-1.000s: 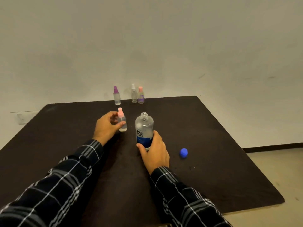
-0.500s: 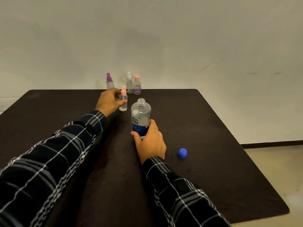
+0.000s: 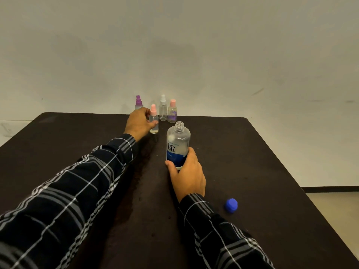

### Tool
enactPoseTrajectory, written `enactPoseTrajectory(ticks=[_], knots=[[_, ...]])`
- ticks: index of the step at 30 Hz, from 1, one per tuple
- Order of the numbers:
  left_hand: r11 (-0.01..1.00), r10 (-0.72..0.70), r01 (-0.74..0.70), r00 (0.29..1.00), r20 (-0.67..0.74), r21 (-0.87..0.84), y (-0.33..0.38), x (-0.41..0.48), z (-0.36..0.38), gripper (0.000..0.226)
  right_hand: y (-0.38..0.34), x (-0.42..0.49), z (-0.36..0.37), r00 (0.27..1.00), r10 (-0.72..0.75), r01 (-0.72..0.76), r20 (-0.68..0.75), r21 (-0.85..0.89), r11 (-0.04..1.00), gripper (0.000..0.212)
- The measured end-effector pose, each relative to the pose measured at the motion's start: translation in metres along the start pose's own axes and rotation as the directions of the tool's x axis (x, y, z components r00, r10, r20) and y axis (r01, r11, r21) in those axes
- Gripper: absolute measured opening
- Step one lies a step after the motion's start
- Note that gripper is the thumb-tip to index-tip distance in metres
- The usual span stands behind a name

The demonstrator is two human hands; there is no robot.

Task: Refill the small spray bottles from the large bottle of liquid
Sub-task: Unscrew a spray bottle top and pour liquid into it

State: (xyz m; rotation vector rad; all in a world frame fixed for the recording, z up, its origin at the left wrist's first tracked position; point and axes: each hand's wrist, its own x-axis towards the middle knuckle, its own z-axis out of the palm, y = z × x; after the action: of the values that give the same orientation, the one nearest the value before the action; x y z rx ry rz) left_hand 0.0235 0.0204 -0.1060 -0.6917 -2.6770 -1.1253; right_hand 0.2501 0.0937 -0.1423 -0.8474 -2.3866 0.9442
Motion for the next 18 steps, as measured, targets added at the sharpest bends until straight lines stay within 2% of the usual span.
enactPoseTrajectory(ticks=[7, 18], knots=[[1.000, -0.007, 0.007, 0.999, -0.031, 0.004, 0.004, 0.022, 0.010, 0.048, 0.001, 0.002, 0.001, 1.000, 0.007, -0.007, 0.010, -0.003, 1.000, 0.070], [0.990, -0.022, 0.031, 0.997, -0.067, 0.139, 0.005, 0.039, 0.021, 0.044, -0.001, 0.006, 0.001, 1.000, 0.005, -0.004, 0.020, -0.028, 1.000, 0.073]])
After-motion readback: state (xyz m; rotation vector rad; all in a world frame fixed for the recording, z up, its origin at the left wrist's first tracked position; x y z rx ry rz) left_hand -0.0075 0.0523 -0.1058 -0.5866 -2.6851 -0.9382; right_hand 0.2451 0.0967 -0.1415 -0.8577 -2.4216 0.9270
